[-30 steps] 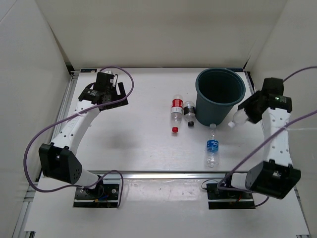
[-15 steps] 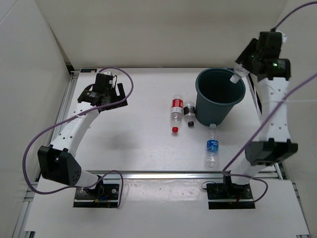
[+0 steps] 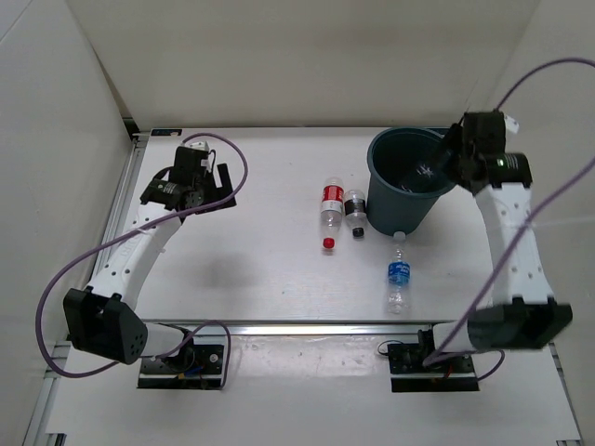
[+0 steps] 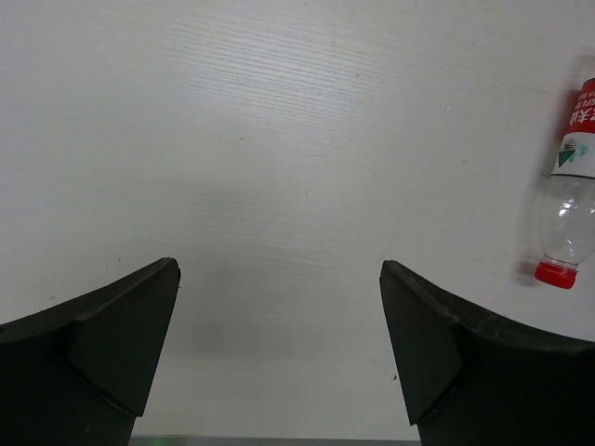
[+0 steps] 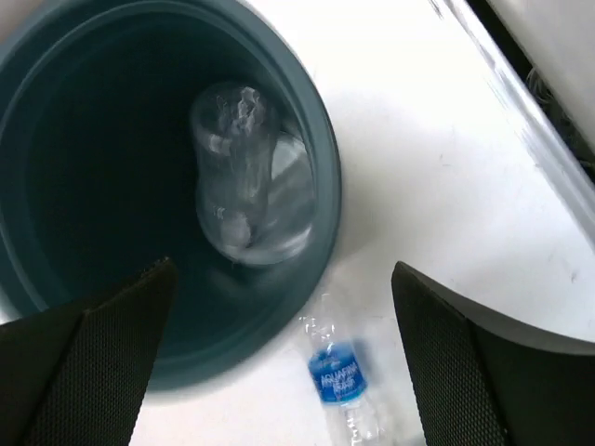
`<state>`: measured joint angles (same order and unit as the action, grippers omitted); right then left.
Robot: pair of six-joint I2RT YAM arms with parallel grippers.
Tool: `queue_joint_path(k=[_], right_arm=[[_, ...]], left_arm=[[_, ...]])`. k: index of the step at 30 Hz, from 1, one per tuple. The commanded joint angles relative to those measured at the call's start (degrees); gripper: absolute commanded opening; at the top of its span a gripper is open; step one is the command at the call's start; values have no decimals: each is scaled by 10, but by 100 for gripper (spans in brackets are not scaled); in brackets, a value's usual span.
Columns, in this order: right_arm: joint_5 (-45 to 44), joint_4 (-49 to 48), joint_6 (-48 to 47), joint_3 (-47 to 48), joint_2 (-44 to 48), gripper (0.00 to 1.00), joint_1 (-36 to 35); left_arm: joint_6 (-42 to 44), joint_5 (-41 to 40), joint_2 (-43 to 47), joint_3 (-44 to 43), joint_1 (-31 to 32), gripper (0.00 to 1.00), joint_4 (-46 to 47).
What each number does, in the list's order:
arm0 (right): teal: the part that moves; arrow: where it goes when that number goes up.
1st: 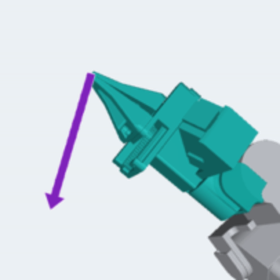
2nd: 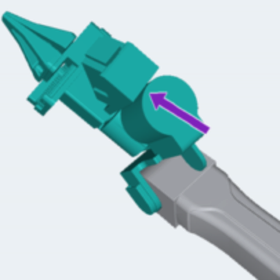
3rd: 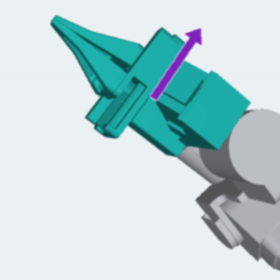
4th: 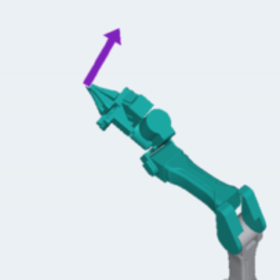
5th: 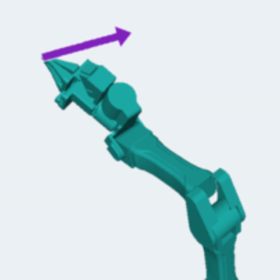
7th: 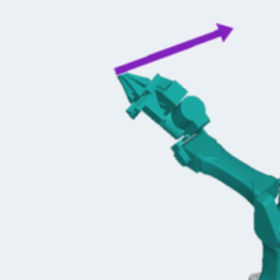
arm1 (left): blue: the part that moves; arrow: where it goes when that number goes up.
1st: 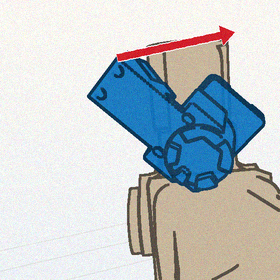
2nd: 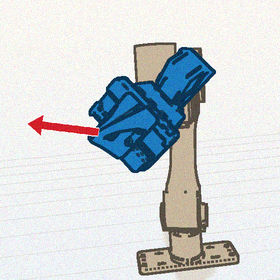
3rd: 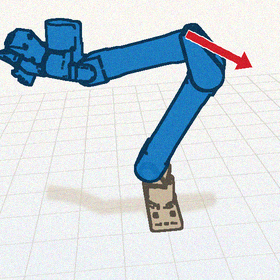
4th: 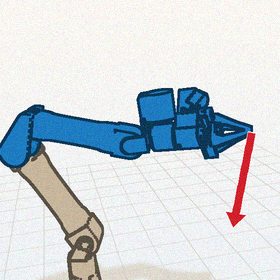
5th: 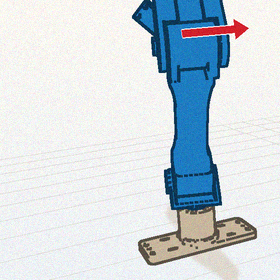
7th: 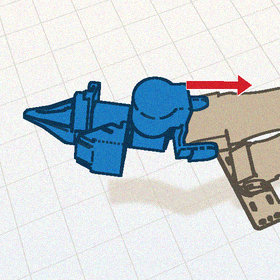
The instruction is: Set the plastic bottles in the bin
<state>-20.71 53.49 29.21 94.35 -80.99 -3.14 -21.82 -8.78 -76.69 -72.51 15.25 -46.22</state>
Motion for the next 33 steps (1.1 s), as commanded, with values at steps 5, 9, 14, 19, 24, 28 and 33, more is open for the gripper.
queue_joint_path(k=[5, 9, 14, 19, 24, 28, 33], right_arm=[[82, 12, 65, -264, 213, 100, -25], [143, -23, 57, -410, 262, 100, -31], [150, -83, 52, -526, 301, 100, -63], [109, -157, 57, -585, 298, 100, -81], [96, -195, 57, -598, 222, 100, -104], [86, -207, 73, -598, 168, 100, -111], [86, -180, 79, -580, 146, 90, -117]], left_arm=[[-3, -24, 24, 8, -4, 100, 6], [-138, -108, 29, -5, -4, 100, -52], [-149, -159, 36, 1, -4, 100, -88], [-143, -159, 51, 35, -4, 100, -70], [-143, -147, 62, 61, -4, 100, -70], [-143, -152, 62, 62, -4, 100, -70], [-138, -169, 62, 62, -4, 100, -76]])
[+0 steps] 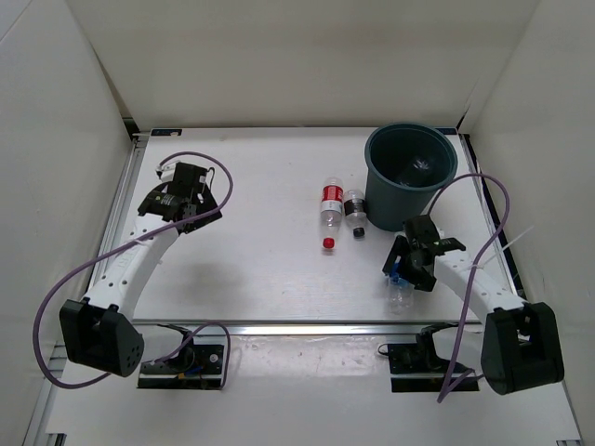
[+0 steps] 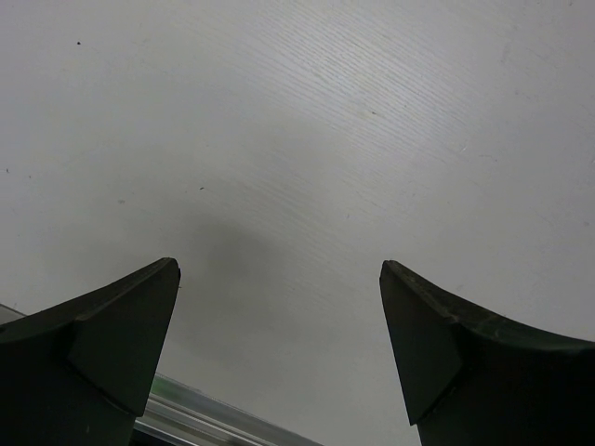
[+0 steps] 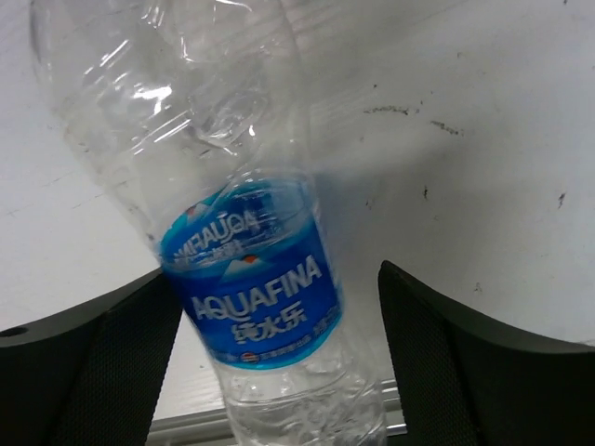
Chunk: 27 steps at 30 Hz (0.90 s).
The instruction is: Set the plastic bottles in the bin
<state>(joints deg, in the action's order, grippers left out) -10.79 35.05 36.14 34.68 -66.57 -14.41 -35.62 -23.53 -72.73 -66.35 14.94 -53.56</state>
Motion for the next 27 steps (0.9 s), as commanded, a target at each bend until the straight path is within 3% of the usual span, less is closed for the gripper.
queue_joint_path(k=[1, 3, 5, 8, 10, 15, 20, 22, 27], right_arm=[[-13, 12, 9, 17, 18, 85, -10], [-8, 48, 25, 34, 37, 63, -10], [-14, 87, 40, 52, 69, 52, -10], [-14, 172, 60, 111, 118, 52, -17], [-14, 247, 75, 163, 149, 46, -24], [-70, 314, 61, 391, 142, 33, -29], [-200, 220, -18, 540, 24, 30, -29], [-268, 128, -72, 573, -33, 30, -29], [-329, -7, -132, 647, -157, 27, -12]], left_arm=[[0, -27, 28, 0, -1, 100, -2], [0, -41, 28, 0, -1, 100, -2], [-5, -55, 28, 0, -1, 100, -9], [-5, -68, 28, 0, -1, 100, -9], [-10, -73, 28, 0, -1, 100, -9], [-10, -78, 28, 0, -1, 100, -9], [-10, -68, 22, 5, -1, 100, 7], [-10, -62, 22, 10, -1, 100, 13], [-10, -57, 28, 16, -1, 100, 19]])
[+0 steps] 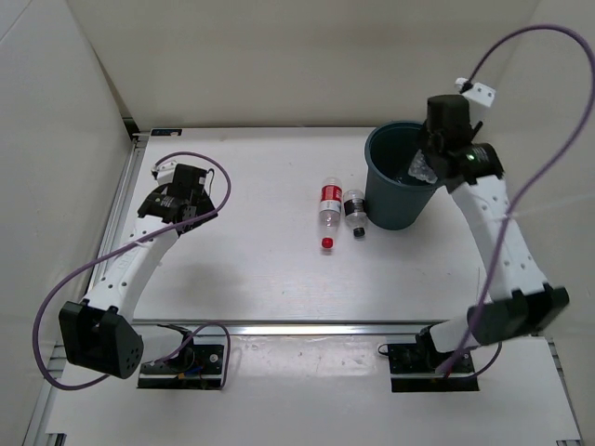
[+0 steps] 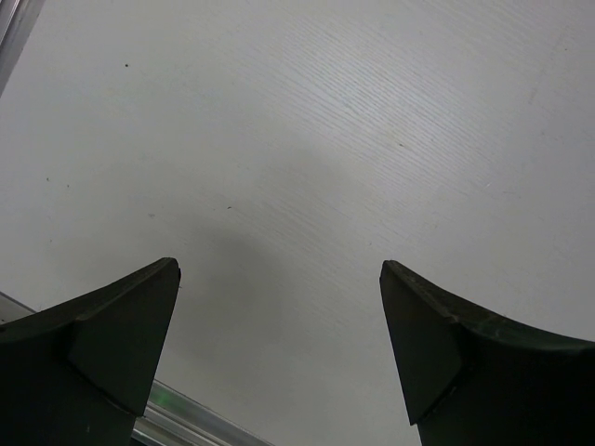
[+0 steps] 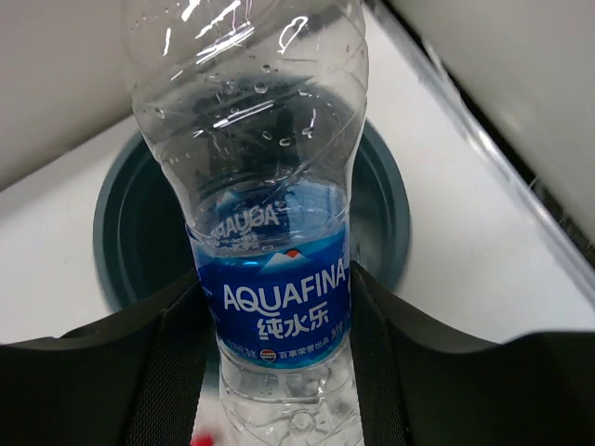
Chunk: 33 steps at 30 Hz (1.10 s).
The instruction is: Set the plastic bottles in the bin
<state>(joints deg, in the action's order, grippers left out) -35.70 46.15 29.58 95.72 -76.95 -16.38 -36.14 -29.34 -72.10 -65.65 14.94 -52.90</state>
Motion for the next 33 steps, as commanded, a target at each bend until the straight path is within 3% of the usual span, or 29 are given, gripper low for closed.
queue_joint_path(k=[1, 6, 7, 8, 9, 12, 18, 19, 25, 33], right_arm=[[-90, -157, -75, 37, -71, 34, 13], [-120, -166, -69, 79, -169, 52, 35], [-114, -161, -53, 79, -169, 79, 35], [-101, -139, -43, 79, -169, 95, 35], [-101, -125, -29, 79, -163, 100, 35], [-93, -83, 18, 69, -129, 100, 28], [-47, -34, 36, 18, -65, 100, 5], [-52, -34, 41, 1, -52, 100, -6], [-39, -27, 46, -46, -11, 100, -23], [-33, -33, 19, -33, -11, 100, -18]], left_arm=[[-5, 2, 21, 9, -1, 100, 12], [-5, 7, 27, 19, -1, 100, 18], [2, 7, 34, 19, -1, 100, 23], [2, 7, 34, 19, -1, 100, 23], [2, 18, 34, 19, -1, 100, 23], [41, 107, 39, 45, -41, 100, 69], [12, 263, -32, 48, -56, 100, 174], [12, 312, -61, 30, -56, 100, 204], [-2, 407, -188, -98, -20, 100, 236], [-9, 513, -450, -378, 50, 100, 236]])
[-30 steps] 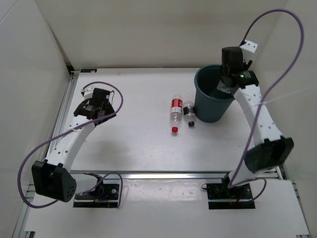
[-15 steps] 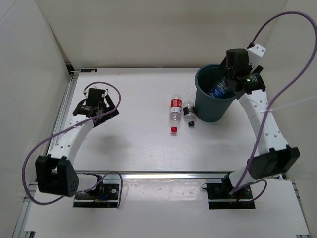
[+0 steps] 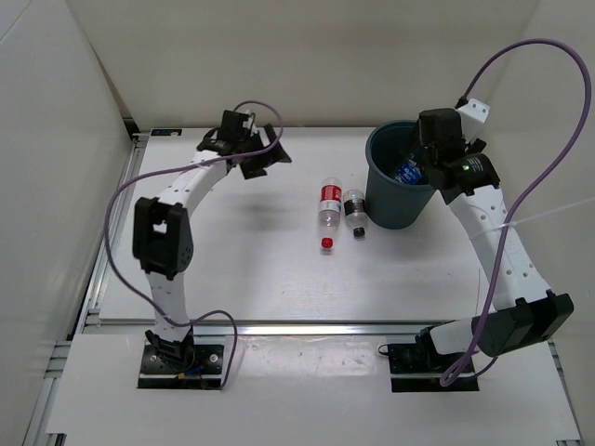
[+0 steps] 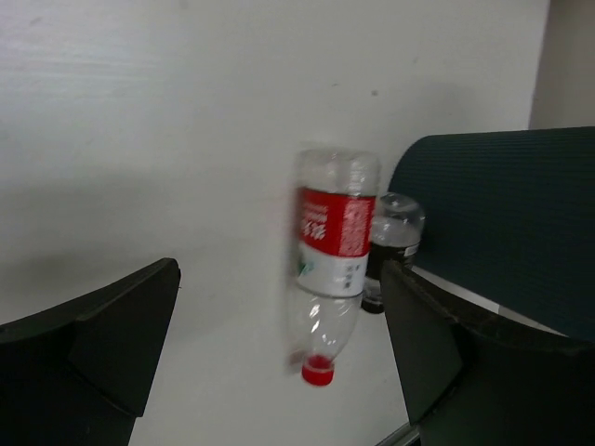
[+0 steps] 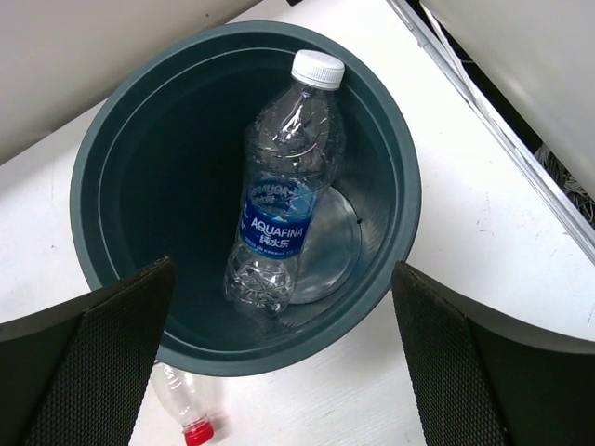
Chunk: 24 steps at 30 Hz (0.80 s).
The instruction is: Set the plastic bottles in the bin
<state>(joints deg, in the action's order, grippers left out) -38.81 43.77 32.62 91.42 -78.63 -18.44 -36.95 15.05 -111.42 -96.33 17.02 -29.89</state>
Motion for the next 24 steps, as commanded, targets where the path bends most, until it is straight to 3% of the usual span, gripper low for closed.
queue_joint_path(k=[1, 6, 13, 22, 24], right_arm=[[3, -9, -12, 10, 6, 100, 2], [3, -9, -25, 10, 18, 100, 20], [8, -9, -30, -18, 57, 100, 54], [8, 3, -41, -50, 95, 100, 89], [8, 3, -41, -55, 105, 100, 95]], left_arm=[[-7, 75, -77, -89, 36, 100, 6], [-12, 104, -202, -191, 64, 100, 1], [-1, 158, -310, -335, 97, 100, 1], [25, 183, -318, -289, 130, 100, 1], [25, 198, -318, -282, 136, 95, 1]])
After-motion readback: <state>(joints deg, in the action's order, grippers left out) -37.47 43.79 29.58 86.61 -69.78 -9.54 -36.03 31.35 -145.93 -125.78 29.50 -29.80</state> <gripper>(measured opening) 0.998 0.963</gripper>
